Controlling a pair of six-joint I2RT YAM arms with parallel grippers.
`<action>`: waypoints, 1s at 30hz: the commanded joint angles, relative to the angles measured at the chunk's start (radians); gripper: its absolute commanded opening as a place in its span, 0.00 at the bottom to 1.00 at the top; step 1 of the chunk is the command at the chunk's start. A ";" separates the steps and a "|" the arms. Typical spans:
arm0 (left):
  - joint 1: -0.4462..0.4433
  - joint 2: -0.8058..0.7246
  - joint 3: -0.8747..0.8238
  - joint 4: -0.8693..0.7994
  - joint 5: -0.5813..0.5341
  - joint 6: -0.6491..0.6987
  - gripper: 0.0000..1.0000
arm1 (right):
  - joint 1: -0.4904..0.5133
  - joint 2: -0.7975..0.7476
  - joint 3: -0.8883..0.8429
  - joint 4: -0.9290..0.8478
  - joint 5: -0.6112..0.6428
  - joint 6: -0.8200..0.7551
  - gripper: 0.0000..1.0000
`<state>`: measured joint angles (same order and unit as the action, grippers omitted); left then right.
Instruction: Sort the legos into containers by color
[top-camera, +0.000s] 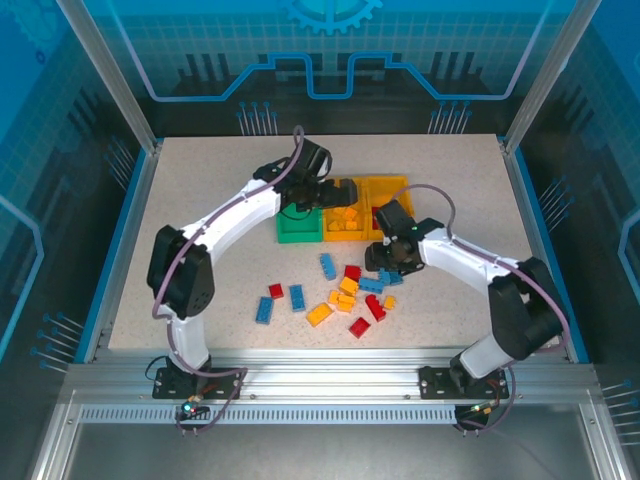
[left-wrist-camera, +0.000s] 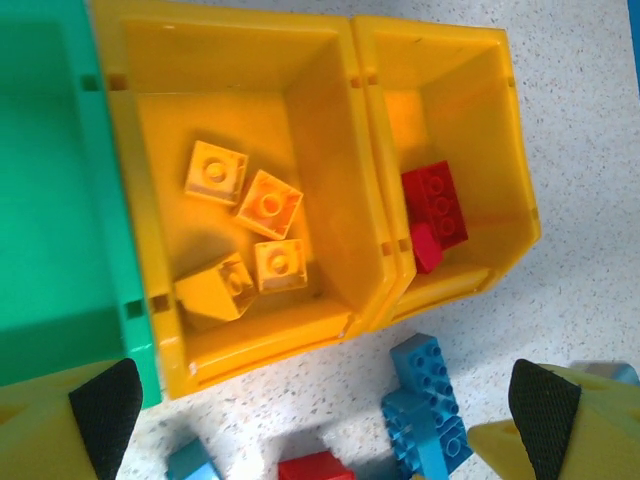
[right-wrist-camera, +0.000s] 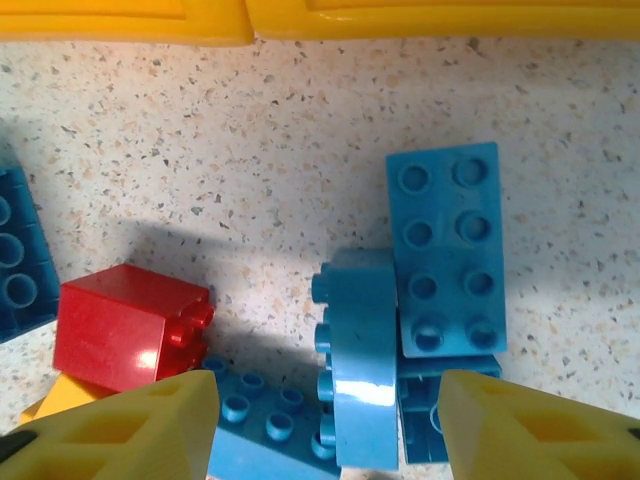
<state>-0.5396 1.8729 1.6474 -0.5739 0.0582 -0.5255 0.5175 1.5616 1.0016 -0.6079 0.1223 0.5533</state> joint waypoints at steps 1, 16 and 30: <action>0.006 -0.087 -0.094 0.031 -0.061 -0.026 0.99 | 0.015 0.064 0.055 -0.099 0.072 -0.031 0.57; 0.167 -0.344 -0.429 0.073 -0.064 -0.087 0.99 | 0.045 0.214 0.148 -0.154 0.070 -0.075 0.40; 0.219 -0.423 -0.560 0.075 -0.067 -0.095 0.99 | 0.082 0.225 0.229 -0.224 0.117 -0.066 0.27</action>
<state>-0.3298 1.4773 1.1015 -0.5060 0.0036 -0.6041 0.5842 1.7809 1.1889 -0.7780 0.2207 0.4808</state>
